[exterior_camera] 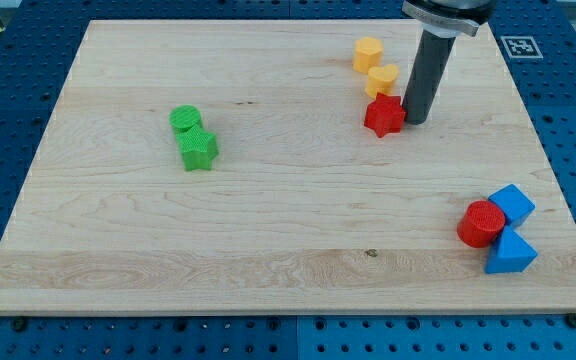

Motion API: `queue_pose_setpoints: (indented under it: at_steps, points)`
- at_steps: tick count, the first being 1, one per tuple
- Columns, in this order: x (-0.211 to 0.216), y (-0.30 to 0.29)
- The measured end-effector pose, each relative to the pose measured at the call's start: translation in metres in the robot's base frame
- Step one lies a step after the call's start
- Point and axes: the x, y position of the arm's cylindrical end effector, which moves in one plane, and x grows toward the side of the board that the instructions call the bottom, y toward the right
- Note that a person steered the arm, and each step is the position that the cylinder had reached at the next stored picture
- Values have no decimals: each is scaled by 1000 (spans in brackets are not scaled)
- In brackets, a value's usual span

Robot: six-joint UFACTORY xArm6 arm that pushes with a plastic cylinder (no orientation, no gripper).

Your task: Slide the yellow heart left a bit

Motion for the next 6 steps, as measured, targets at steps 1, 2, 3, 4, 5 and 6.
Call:
queue_pose_setpoints:
  at_steps: [1,2,3,4,5,6]
  points:
    - [-18,20]
    - [-48,28]
    - [-74,21]
    - [-74,-6]
    - [-74,-21]
    - [-74,-19]
